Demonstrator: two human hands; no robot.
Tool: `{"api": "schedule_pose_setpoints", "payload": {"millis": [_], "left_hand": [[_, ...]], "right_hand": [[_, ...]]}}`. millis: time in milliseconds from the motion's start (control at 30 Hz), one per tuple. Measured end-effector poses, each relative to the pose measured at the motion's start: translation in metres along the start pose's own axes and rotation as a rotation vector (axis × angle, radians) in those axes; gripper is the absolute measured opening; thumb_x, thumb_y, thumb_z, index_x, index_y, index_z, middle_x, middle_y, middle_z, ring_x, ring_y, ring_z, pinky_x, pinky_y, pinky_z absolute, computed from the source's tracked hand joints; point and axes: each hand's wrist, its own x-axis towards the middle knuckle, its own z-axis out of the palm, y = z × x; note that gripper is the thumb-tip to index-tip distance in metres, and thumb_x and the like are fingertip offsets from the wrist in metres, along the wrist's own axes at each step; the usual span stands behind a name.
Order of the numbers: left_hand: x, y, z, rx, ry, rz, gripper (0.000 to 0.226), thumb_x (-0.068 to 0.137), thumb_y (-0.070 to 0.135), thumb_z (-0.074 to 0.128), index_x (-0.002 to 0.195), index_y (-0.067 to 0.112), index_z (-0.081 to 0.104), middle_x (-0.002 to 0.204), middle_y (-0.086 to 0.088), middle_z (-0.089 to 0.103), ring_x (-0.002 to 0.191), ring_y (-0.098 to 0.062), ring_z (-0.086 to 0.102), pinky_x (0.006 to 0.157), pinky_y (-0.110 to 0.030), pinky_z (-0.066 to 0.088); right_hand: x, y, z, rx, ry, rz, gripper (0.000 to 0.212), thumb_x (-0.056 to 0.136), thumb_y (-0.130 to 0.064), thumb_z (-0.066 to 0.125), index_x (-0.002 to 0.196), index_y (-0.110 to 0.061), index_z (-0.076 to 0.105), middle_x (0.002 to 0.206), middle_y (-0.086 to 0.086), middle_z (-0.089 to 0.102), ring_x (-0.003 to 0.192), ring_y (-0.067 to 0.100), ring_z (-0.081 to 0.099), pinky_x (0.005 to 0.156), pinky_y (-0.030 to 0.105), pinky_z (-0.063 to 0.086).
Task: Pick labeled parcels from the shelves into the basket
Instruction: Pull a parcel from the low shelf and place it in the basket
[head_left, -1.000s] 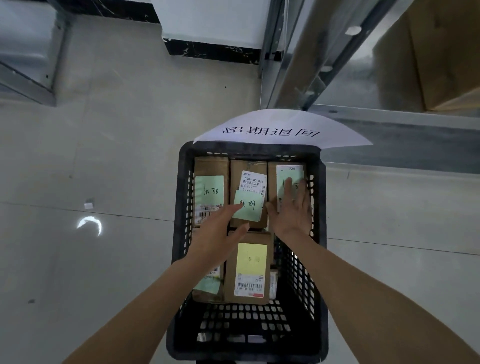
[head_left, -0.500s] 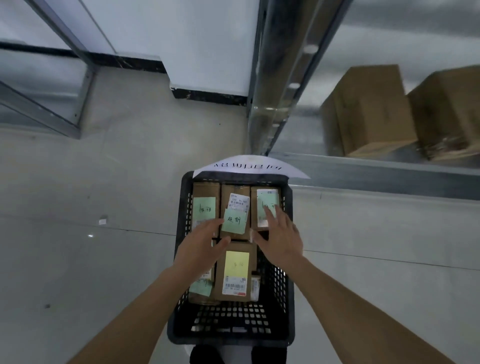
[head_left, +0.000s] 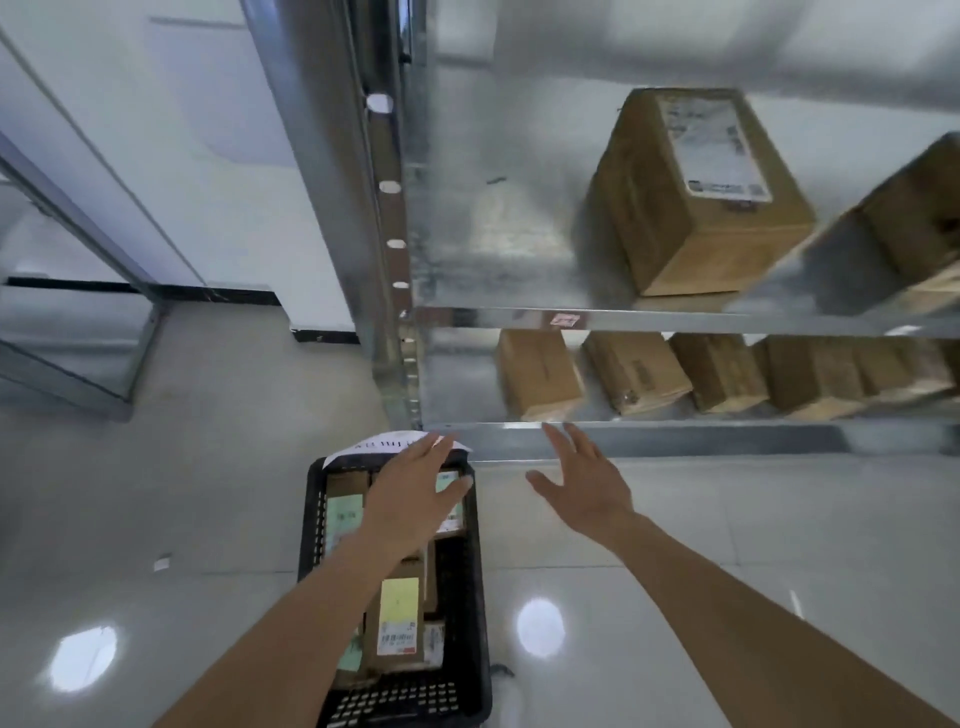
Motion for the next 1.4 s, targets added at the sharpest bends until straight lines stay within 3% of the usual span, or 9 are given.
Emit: {"api": "schedule_pose_setpoints", "payload": {"millis": [200,400,567,767,833,933,1133,1267,1400], "left_hand": [[0.023,0.035,0.008,-0.057,-0.001,0.013,0.067,0.097,0.055,0.047,0.155,0.038,0.019,0.163,0.011,0.02,0.149,-0.011,0.02,0.118,-0.035,0.028],[0.065,0.045,0.046,-0.069,-0.02,-0.007,0.067,0.098,0.053,0.048,0.155,0.032,0.021,0.162,0.007,0.022,0.146,-0.018,0.029,0.113,-0.044,0.037],[0.118,0.054,0.081,-0.149,0.012,-0.026,0.061,0.097,0.046,0.053,0.152,0.036,0.027,0.15,0.008,0.039,0.126,-0.019,0.051,0.097,-0.04,0.049],[0.185,0.059,0.124,-0.214,0.009,-0.067,0.071,0.09,0.056,0.056,0.15,0.048,0.019,0.141,0.01,0.049,0.114,-0.015,0.059,0.089,-0.036,0.052],[0.197,0.063,0.133,-0.23,0.029,-0.061,0.072,0.093,0.049,0.058,0.153,0.042,0.018,0.147,0.005,0.045,0.116,-0.017,0.058,0.093,-0.035,0.051],[0.21,0.058,0.141,-0.211,0.048,-0.054,0.075,0.096,0.038,0.061,0.156,0.033,0.016,0.153,0.0,0.038,0.125,-0.022,0.052,0.096,-0.029,0.043],[0.216,0.054,0.145,-0.329,0.017,-0.104,0.083,0.092,0.032,0.067,0.155,0.039,0.014,0.149,0.003,0.046,0.12,-0.018,0.058,0.095,-0.026,0.045],[0.203,0.057,0.146,-0.416,0.017,-0.101,0.083,0.091,0.023,0.07,0.155,0.035,0.019,0.147,0.004,0.047,0.123,-0.018,0.056,0.1,-0.026,0.042],[0.173,0.059,0.145,-0.626,0.011,-0.152,0.086,0.084,0.022,0.077,0.15,0.047,0.028,0.141,0.01,0.052,0.116,-0.017,0.062,0.103,-0.041,0.049]], "right_hand": [[0.002,0.042,-0.037,0.126,0.062,-0.004,0.067,0.1,-0.059,0.047,0.158,-0.037,0.024,0.168,-0.006,0.019,0.152,0.024,0.028,0.114,0.049,0.041],[0.05,0.078,-0.032,0.2,0.028,-0.025,0.063,0.1,-0.059,0.047,0.156,-0.041,0.025,0.166,-0.008,0.021,0.148,0.023,0.035,0.111,0.055,0.042],[0.108,0.1,-0.014,0.246,0.026,-0.09,0.062,0.103,-0.052,0.048,0.158,-0.036,0.025,0.163,-0.005,0.029,0.144,0.021,0.037,0.108,0.039,0.037],[0.172,0.116,0.002,0.481,-0.035,-0.211,0.069,0.1,-0.043,0.061,0.159,-0.031,0.028,0.157,-0.003,0.039,0.142,0.017,0.04,0.118,0.04,0.036],[0.187,0.122,0.007,0.528,-0.072,-0.232,0.072,0.099,-0.03,0.066,0.16,-0.027,0.027,0.156,-0.002,0.039,0.142,0.016,0.04,0.12,0.04,0.035],[0.201,0.127,0.012,0.522,-0.112,-0.243,0.076,0.097,-0.022,0.069,0.159,-0.03,0.026,0.153,-0.003,0.041,0.135,0.02,0.049,0.113,0.043,0.045],[0.205,0.124,0.006,0.648,-0.223,-0.185,0.084,0.097,-0.01,0.068,0.161,-0.034,0.02,0.142,-0.009,0.047,0.124,0.015,0.054,0.098,0.027,0.054],[0.187,0.119,0.006,0.741,-0.219,-0.142,0.088,0.094,0.0,0.069,0.162,-0.029,0.021,0.14,-0.008,0.048,0.124,0.016,0.055,0.104,0.036,0.053],[0.156,0.111,0.007,0.797,-0.181,-0.094,0.08,0.096,-0.007,0.067,0.16,-0.033,0.028,0.143,-0.008,0.051,0.124,0.014,0.057,0.101,0.023,0.051]]}}
